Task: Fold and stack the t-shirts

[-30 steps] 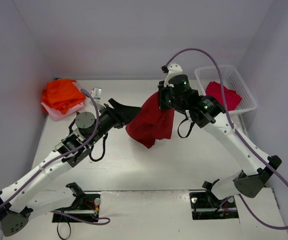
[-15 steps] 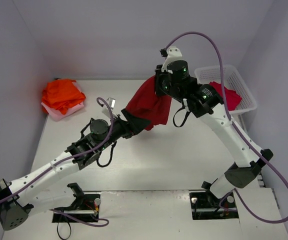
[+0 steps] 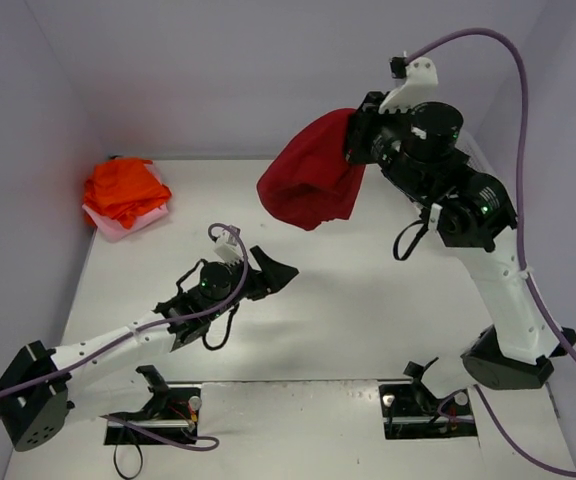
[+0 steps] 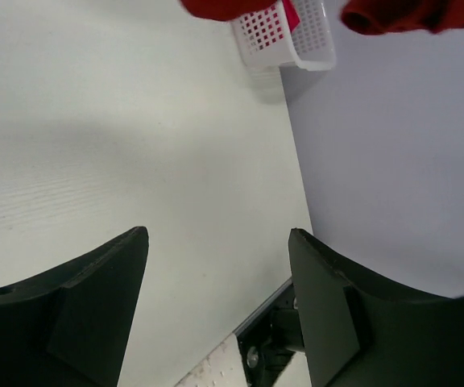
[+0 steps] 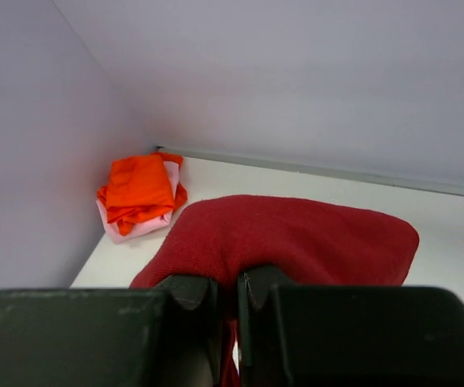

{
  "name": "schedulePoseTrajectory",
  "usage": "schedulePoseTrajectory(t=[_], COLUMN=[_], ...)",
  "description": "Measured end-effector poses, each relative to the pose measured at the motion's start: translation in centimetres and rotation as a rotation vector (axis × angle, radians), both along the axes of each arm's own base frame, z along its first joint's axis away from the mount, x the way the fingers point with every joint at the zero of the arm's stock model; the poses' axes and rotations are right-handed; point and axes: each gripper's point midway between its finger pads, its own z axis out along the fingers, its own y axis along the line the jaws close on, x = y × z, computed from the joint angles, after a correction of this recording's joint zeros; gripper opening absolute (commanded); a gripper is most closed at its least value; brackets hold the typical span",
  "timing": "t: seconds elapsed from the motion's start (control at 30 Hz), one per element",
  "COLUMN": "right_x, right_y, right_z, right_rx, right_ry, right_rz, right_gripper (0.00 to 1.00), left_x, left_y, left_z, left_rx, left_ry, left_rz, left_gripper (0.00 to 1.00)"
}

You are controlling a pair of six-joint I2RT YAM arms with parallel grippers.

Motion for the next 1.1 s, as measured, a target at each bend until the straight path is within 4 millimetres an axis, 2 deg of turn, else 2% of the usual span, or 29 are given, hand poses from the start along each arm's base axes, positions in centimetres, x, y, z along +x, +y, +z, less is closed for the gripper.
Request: schedulePoseTrajectory(t=[0.27,0.4,0.5,0.57,0.77,0.83,0.97,1.1], right_x=[-4.1,-5.9,-6.3,-6.2,-5.6,-5.5,-5.3,-4.7], right_y=[-2.3,-2.5,-2.3,-2.0,-1.4,-1.3,-1.4,-1.2], right_z=[4.4,5.5,5.5,5.1,3.3,3.1,3.0,2.6], right_rx=[0.115,0.160,0.169,0.164,0.132,0.123,0.108,0.093], right_ry=[-0.081,-0.097,-0.094,-0.085,-0.049,-0.050,-0.055,-0.049], right_rz=[0.045,0.095,0.119,0.129,0.133,0.132,0.124,0.114], right_gripper=[0.00,0.00,0.00,0.00,0.00,0.00,0.00,0.00], left_x=[1.9,2.5,3.3,3.6,3.9,3.5,2.0,0.0], left_y=[-1.7,-4.1,-5.9,-6.7,-7.3,-7.1,-5.1,-2.7], left_z=[-4.2,-5.4,-4.3,-2.8,1.8,2.6,3.7,6.4], left_rx=[0.050,0.091,0.079,0.048,-0.050,-0.060,-0.058,-0.099], left_ry=[0.008,-0.027,-0.102,-0.174,-0.372,-0.417,-0.486,-0.563], left_rz=[0.019,-0.022,-0.047,-0.059,-0.075,-0.084,-0.087,-0.073], left_gripper=[0.65,0.65,0.65,0.65,0.61,0.60,0.60,0.60])
